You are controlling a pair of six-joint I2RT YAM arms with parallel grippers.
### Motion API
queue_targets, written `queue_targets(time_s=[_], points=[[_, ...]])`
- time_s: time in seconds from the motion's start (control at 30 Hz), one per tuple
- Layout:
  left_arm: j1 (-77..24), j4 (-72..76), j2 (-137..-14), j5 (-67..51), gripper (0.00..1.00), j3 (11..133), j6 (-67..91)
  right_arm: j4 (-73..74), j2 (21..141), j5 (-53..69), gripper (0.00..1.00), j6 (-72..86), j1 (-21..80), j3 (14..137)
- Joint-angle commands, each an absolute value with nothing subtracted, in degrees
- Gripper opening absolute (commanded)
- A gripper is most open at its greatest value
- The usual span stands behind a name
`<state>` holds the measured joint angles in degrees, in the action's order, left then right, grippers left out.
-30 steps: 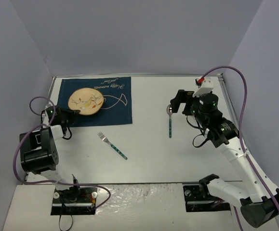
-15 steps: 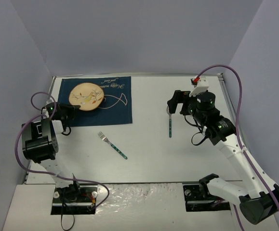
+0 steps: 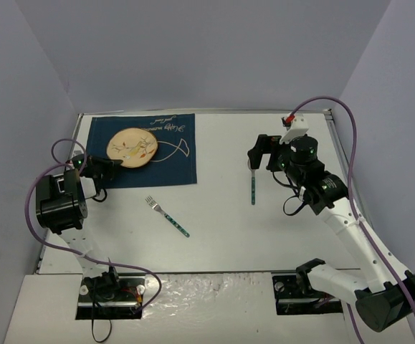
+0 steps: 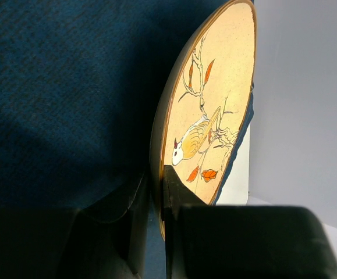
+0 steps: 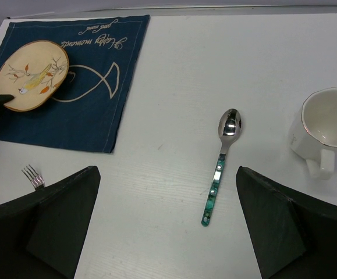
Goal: Set the dinner table for one person
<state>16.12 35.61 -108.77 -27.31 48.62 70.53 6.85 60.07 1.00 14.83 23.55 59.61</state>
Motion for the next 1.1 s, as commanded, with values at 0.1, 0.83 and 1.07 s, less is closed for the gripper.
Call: queue_targets(time_s=[0.1,0.83,1.07], points=[[16.35,49.39,-107.29,-32.34,0.00,52.74,70.37,2.46,60.03,2.02,1.00,14.45,23.29,58.50],[16.44,8.44,-95.24,-23.72,0.85,60.73,51.48,3.25,56.88,-12.65,1.00,17.56,23.29,54.02],[16.35,-25.12,-84.13,-7.51,0.97,70.56,37.60,6.77,61.49,-17.49,1.00,21.39,21.36,54.43]])
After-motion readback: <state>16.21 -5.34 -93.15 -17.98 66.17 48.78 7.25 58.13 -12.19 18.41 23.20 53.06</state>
